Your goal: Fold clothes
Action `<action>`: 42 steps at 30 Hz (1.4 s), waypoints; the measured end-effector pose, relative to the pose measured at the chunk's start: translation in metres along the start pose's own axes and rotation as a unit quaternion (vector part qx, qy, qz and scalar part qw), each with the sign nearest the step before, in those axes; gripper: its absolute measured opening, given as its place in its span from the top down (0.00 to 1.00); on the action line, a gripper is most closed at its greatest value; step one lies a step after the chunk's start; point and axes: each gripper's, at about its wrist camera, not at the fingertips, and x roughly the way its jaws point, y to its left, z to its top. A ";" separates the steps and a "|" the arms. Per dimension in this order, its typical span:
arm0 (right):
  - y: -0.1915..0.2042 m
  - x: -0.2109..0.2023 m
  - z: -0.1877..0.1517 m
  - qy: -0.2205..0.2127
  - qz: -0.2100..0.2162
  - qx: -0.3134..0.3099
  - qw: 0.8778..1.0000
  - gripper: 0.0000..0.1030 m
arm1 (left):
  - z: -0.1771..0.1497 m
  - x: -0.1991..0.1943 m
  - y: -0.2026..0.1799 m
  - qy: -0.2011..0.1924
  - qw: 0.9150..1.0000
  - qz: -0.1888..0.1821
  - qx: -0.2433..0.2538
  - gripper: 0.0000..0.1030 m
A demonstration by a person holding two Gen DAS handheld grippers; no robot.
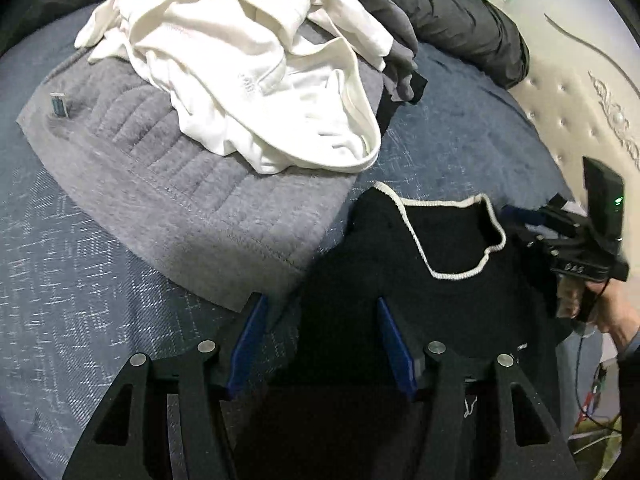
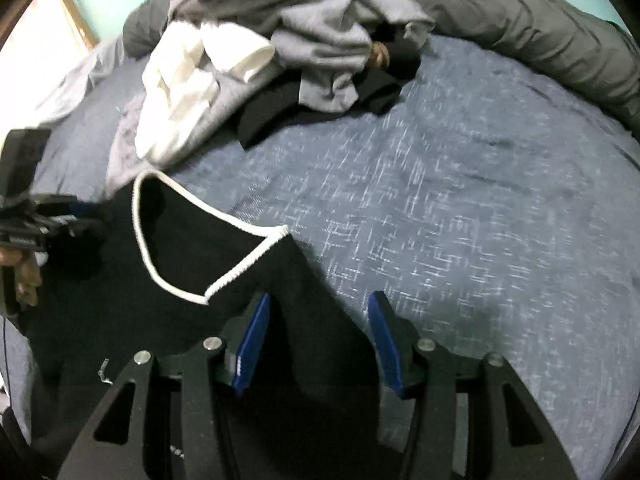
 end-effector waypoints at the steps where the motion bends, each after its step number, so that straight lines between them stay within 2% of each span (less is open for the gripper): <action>1: -0.001 0.002 0.000 0.000 0.005 0.002 1.000 0.53 | 0.000 0.001 0.001 0.000 1.000 -0.003 -0.001 0.42; 3: -0.001 0.002 -0.002 -0.004 0.011 0.005 1.000 0.81 | -0.001 0.001 0.003 0.000 1.000 -0.005 -0.001 0.50; 5: 0.000 0.001 -0.004 -0.010 0.015 0.004 1.000 0.89 | -0.003 -0.002 0.004 -0.002 1.000 -0.013 -0.002 0.72; 7: 0.005 -0.004 -0.007 -0.021 0.015 -0.005 1.000 0.90 | -0.006 -0.005 0.000 -0.003 1.000 -0.023 0.004 0.89; 11: 0.009 -0.021 -0.008 -0.054 -0.002 -0.008 0.998 0.91 | -0.010 -0.016 -0.017 -0.022 0.999 0.010 0.030 0.90; 14: 0.010 -0.034 -0.005 -0.074 -0.017 -0.014 0.997 0.92 | -0.006 -0.036 -0.027 -0.053 0.997 0.038 0.041 0.91; 17: 0.009 -0.046 0.004 -0.093 -0.030 -0.010 0.995 0.92 | 0.004 -0.053 -0.030 -0.073 0.994 0.063 0.045 0.91; 23: 0.004 -0.056 0.031 -0.120 -0.060 0.013 0.991 0.93 | 0.035 -0.062 -0.024 -0.082 0.992 0.092 0.040 0.91; 28: 0.002 -0.023 0.047 -0.081 -0.081 0.034 0.993 0.92 | 0.041 -0.032 -0.009 -0.058 0.993 0.099 0.025 0.91; 32: -0.002 0.008 0.039 -0.052 -0.076 0.046 0.995 0.92 | 0.034 -0.008 0.006 -0.052 0.994 0.098 0.001 0.89; 34: -0.005 0.014 0.035 -0.052 -0.070 0.053 0.995 0.91 | 0.032 -0.004 0.011 -0.056 0.994 0.095 -0.009 0.86; 36: -0.011 0.014 0.034 -0.055 -0.068 0.066 0.994 0.81 | 0.032 -0.006 0.013 -0.068 0.993 0.094 -0.016 0.76; 37: -0.014 0.010 0.034 -0.061 -0.068 0.073 0.993 0.79 | 0.032 -0.011 0.014 -0.076 0.992 0.094 -0.022 0.64; 41: -0.023 -0.022 0.030 -0.103 -0.066 0.088 0.989 0.52 | 0.028 -0.040 0.019 -0.109 0.989 0.083 -0.052 0.59; 42: -0.026 -0.032 0.028 -0.113 -0.065 0.091 0.987 0.49 | 0.025 -0.048 0.018 -0.114 0.989 0.080 -0.053 0.58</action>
